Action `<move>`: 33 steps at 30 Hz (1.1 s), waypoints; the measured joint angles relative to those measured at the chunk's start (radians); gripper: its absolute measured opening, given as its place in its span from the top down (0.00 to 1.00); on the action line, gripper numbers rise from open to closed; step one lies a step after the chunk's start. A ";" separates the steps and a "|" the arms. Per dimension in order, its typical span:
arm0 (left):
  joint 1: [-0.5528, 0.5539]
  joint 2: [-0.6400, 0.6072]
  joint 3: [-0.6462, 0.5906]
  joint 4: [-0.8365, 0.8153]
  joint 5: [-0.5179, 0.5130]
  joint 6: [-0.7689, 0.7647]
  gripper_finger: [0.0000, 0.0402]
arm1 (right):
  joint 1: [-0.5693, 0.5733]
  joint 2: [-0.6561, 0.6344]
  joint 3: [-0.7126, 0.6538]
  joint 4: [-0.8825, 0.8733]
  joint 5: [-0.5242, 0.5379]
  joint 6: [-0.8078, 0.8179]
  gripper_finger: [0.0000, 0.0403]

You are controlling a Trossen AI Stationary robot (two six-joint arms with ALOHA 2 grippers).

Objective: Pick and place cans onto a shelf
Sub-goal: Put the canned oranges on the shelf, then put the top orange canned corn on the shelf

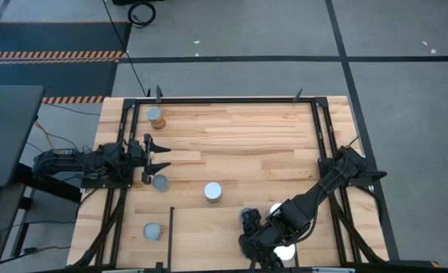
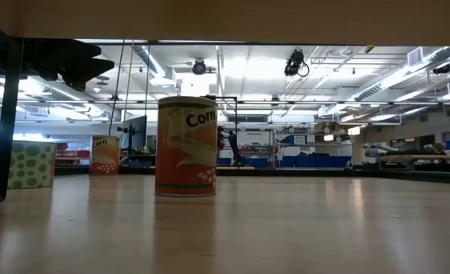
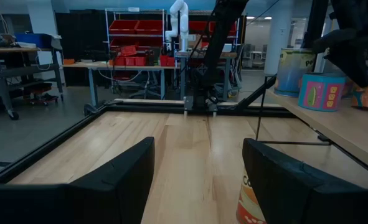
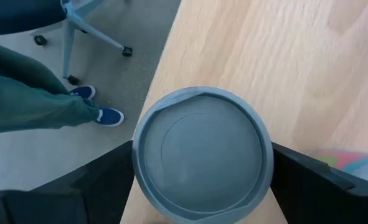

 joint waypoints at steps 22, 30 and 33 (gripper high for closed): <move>0.000 0.000 0.000 0.000 0.000 0.000 0.38 | -0.025 -0.006 0.071 -0.054 -0.065 0.079 0.14; 0.000 0.000 0.000 0.000 0.000 0.000 0.38 | -0.057 -0.010 0.364 -0.194 -0.094 0.033 0.14; 0.000 0.000 0.000 0.000 0.000 0.000 0.38 | -0.125 -0.089 0.350 -0.167 -0.110 -0.008 0.14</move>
